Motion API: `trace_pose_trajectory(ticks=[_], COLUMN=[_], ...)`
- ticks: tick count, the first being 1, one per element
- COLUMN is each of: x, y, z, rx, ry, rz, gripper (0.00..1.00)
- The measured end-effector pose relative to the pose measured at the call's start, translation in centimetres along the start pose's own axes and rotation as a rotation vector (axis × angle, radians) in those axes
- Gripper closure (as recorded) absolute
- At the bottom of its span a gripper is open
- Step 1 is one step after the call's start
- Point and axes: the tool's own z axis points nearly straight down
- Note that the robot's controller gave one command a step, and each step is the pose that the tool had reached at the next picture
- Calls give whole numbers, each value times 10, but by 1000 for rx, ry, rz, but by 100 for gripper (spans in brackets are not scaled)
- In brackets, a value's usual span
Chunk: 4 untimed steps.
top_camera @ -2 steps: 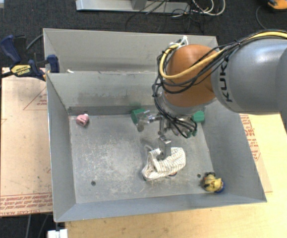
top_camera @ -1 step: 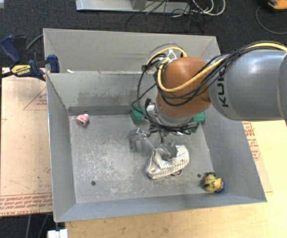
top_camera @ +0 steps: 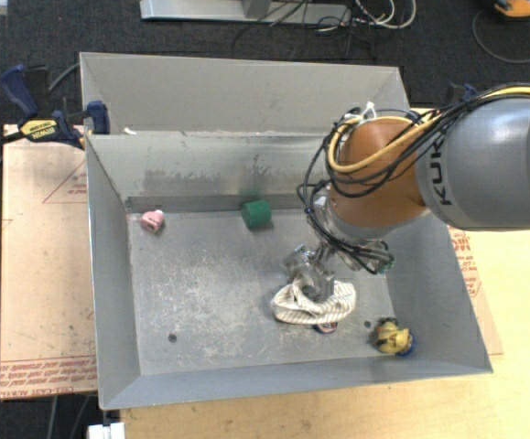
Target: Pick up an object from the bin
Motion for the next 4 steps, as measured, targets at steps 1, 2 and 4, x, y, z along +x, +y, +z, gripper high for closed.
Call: trace_pose_trajectory(ticks=[1,2,4], x=[6,9,7], y=[-5,-7,-6], z=[1,-2,-17], rx=[0,-1,1], ry=[1,4,-1], rz=[67,73,38], gripper=[100,100,100])
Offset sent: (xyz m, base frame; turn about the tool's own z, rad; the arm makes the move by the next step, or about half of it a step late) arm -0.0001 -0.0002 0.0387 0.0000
